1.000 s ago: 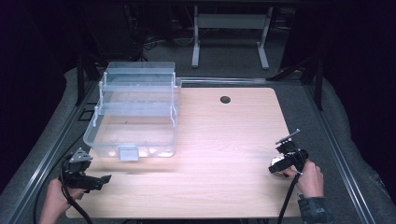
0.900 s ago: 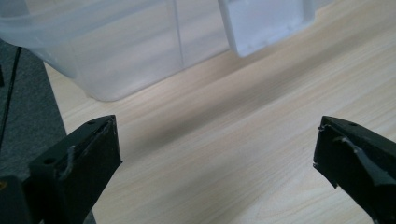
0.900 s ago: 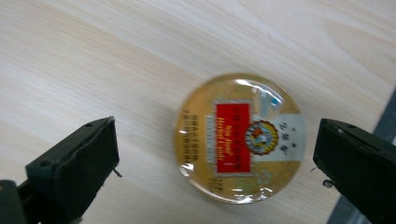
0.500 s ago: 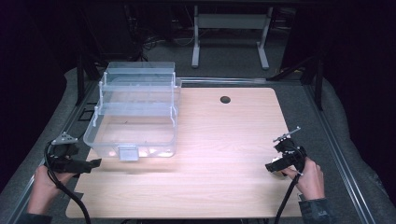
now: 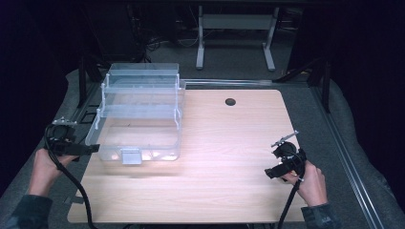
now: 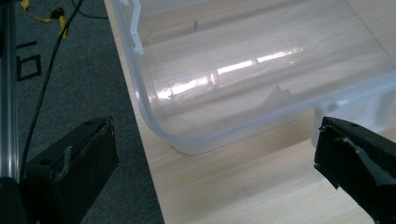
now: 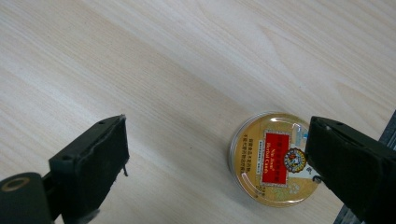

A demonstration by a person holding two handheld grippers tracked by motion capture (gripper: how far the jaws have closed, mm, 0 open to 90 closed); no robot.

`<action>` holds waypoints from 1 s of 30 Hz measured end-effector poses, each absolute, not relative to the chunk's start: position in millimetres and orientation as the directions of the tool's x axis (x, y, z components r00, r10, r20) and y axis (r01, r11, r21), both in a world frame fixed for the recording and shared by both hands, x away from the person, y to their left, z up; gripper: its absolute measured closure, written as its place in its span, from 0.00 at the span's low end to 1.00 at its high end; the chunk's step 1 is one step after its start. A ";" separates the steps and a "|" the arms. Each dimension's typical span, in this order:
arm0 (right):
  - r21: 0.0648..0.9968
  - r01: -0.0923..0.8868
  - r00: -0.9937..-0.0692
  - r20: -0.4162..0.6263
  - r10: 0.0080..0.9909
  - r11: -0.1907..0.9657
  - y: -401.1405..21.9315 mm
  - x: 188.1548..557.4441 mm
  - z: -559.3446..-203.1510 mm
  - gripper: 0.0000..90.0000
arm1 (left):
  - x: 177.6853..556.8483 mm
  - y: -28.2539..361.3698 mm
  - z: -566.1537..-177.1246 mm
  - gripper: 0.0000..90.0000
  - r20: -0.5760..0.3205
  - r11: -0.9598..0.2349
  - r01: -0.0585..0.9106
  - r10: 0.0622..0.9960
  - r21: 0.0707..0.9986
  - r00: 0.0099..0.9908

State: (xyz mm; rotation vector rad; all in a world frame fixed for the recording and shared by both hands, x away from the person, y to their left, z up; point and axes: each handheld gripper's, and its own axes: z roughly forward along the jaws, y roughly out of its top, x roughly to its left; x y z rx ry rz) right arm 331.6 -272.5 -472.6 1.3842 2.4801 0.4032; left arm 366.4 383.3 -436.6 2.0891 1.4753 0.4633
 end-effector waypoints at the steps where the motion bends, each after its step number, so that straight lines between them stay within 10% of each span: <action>1: 0.369 0.781 -0.506 -0.100 0.857 0.504 -272.5 331.6 -472.6 0.07 | 366.4 383.3 -436.6 0.00 -0.027 -0.258 0.755 0.939 0.603 0.343; 14: 0.384 0.775 -0.523 -0.056 0.850 0.502 -268.3 332.2 -478.8 0.08 | 416.9 390.6 -461.9 0.02 -0.059 -0.212 0.830 0.958 0.515 0.281; 30: 0.372 0.777 -0.517 -0.085 0.852 0.508 -268.5 330.6 -479.2 0.12 | 445.5 387.3 -471.7 0.63 -0.010 -0.184 0.867 0.977 0.464 0.212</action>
